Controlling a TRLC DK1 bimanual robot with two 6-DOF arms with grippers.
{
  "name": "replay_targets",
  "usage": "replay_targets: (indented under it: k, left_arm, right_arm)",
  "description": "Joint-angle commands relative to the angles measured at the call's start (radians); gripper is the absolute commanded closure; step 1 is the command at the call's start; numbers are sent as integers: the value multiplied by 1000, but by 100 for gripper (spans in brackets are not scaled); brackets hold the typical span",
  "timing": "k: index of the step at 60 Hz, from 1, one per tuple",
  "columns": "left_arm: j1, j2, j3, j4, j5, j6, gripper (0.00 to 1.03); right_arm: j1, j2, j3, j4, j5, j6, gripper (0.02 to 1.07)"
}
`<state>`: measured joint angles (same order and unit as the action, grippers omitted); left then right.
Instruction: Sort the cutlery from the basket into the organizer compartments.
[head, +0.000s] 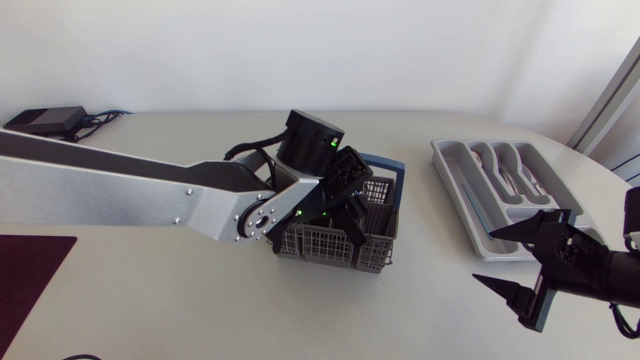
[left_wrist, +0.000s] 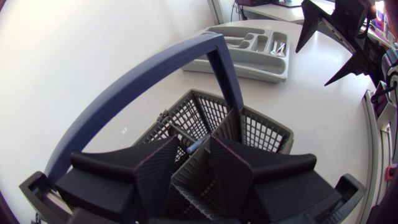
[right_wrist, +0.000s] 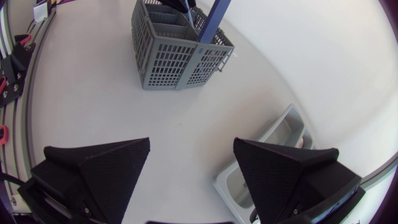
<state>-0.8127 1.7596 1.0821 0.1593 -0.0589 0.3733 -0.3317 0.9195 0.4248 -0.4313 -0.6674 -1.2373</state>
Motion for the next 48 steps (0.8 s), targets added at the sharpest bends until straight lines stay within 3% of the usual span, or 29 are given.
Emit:
replay_targets:
  k: [1,8,23,48]
  left_arm:
    - [9,21,19,14,-2,-19,75]
    - [6,18,2,26,-7,-24,79]
    - [-5,0,-34,62,-24,-40,100]
    - [-13,-83,-90,72,-25,-45,100]
  right_arm:
    - [13,-21,-35,8,2,30,10]
    - [14,-33,-47,9,2,33,10]
    - [25,-70,-78,9,3,36,10]
    - [54,-107,-97,-3,15,47,10]
